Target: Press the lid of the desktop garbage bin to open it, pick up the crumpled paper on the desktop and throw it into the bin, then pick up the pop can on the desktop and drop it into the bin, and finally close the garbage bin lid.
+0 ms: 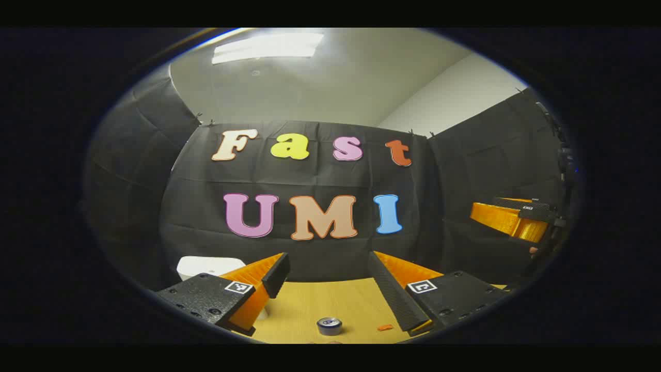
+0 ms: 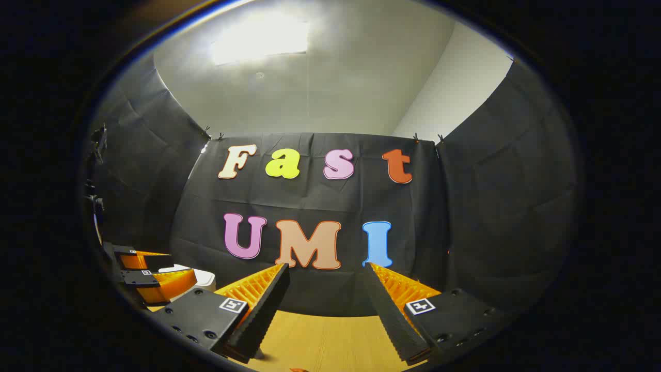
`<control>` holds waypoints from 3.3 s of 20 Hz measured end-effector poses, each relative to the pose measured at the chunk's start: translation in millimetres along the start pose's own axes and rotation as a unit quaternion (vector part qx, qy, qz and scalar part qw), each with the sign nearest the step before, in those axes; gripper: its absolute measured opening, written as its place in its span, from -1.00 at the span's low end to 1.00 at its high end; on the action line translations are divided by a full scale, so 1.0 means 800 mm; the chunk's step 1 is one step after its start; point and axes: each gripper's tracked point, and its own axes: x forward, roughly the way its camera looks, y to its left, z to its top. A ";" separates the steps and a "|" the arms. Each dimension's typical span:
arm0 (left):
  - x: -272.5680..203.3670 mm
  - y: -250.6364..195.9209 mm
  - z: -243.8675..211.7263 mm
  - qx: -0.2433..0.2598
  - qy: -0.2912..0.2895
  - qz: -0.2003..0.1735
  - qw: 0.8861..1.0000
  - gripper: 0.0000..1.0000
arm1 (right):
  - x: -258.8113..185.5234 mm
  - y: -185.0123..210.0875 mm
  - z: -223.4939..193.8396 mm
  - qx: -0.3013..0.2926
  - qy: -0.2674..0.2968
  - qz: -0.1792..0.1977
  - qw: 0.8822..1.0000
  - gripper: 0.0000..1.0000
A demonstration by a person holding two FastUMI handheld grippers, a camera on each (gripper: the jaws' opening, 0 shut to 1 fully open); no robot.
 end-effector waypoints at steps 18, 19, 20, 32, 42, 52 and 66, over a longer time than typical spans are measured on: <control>0.023 0.016 -0.015 0.002 0.026 0.041 0.999 0.84 | 0.019 -0.036 -0.044 0.027 0.039 0.010 0.999 0.91; 0.023 0.016 -0.016 0.005 0.028 0.041 0.999 0.84 | 0.017 -0.034 -0.045 0.027 0.040 0.013 0.999 0.91; 0.022 0.016 -0.018 0.008 0.029 0.043 0.999 0.85 | 0.016 -0.032 -0.048 0.026 0.043 0.017 0.999 0.91; -0.009 0.021 -0.011 0.037 0.035 0.094 0.994 0.83 | 0.026 0.017 -0.069 0.010 0.058 0.125 0.990 0.92; -0.008 0.058 -0.023 0.046 0.041 0.128 0.990 0.84 | 0.041 0.050 -0.081 -0.008 0.059 0.154 0.986 0.91; 0.070 0.248 -0.028 0.095 0.035 0.186 0.977 -0.20 | 0.065 0.098 -0.095 -0.013 0.083 0.083 0.993 0.92; 0.108 0.370 -0.247 0.019 0.207 0.216 0.954 -1.00 | 0.058 0.144 -0.123 -0.072 0.129 0.032 0.988 0.91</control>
